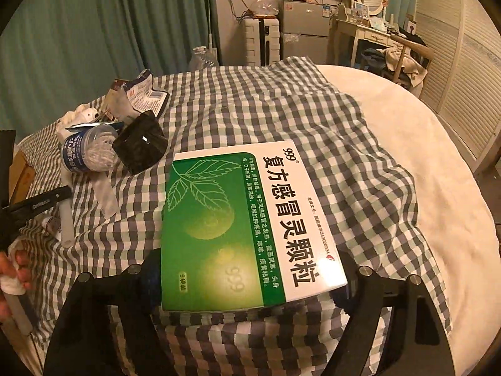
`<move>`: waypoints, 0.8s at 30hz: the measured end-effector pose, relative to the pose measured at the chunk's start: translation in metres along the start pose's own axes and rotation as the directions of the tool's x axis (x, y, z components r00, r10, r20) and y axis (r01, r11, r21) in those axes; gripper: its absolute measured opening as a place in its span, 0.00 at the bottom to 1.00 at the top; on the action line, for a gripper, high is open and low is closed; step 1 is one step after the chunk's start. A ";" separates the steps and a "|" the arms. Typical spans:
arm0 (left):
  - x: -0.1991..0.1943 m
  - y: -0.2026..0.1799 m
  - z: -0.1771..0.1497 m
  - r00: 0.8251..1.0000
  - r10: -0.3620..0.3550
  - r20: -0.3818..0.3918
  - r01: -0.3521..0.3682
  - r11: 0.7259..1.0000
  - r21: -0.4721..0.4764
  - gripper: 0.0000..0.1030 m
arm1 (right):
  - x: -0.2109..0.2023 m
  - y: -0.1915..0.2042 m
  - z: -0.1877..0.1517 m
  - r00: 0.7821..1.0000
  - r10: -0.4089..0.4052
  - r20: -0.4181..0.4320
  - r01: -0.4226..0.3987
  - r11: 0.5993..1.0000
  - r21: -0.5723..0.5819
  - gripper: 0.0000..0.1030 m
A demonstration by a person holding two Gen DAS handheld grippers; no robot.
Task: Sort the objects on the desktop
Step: 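Grasp the green medicine box with the right tool while the left tool grasps the white foam tube, then carry the foam tube and green box into the cardboard box and release both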
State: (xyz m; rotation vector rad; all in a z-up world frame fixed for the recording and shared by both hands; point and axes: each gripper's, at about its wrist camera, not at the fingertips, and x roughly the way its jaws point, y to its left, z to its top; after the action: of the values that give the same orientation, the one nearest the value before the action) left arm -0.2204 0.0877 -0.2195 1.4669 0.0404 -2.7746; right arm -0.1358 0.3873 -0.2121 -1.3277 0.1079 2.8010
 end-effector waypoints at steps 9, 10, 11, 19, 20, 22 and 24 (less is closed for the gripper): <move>-0.029 0.010 0.002 0.999 -0.039 0.015 0.040 0.999 -0.007 0.08 | -0.020 -0.007 0.004 0.999 0.044 0.032 -0.047 0.995 0.093 0.78; -0.034 0.010 0.001 0.999 -0.046 0.023 0.046 0.999 -0.010 0.08 | -0.023 -0.007 0.005 0.998 0.048 0.036 -0.051 0.994 0.097 0.78; -0.039 0.012 0.002 0.998 -0.050 0.035 0.051 0.999 -0.016 0.08 | -0.028 -0.005 0.006 0.998 0.053 0.043 -0.057 0.994 0.098 0.78; -0.085 0.032 0.014 0.991 -0.080 0.103 0.087 0.994 -0.059 0.08 | -0.058 0.021 0.013 0.994 0.092 0.057 -0.096 0.993 0.074 0.78; -0.089 0.036 0.016 0.991 -0.082 0.110 0.089 0.994 -0.065 0.08 | -0.063 0.025 0.014 0.993 0.101 0.066 -0.106 0.992 0.071 0.78; -0.101 0.045 0.018 0.988 -0.086 0.126 0.097 0.992 -0.080 0.08 | -0.074 0.036 0.016 0.990 0.115 0.078 -0.119 0.991 0.053 0.78; -0.112 0.053 0.020 0.986 -0.089 0.140 0.102 0.991 -0.086 0.08 | -0.084 0.047 0.017 0.990 0.111 0.091 -0.114 0.993 0.028 0.78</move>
State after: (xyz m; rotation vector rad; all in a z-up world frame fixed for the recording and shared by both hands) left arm -0.1730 0.0329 -0.1169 1.2853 0.2430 -2.8968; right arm -0.0990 0.3415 -0.1337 -1.2250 0.2324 2.9325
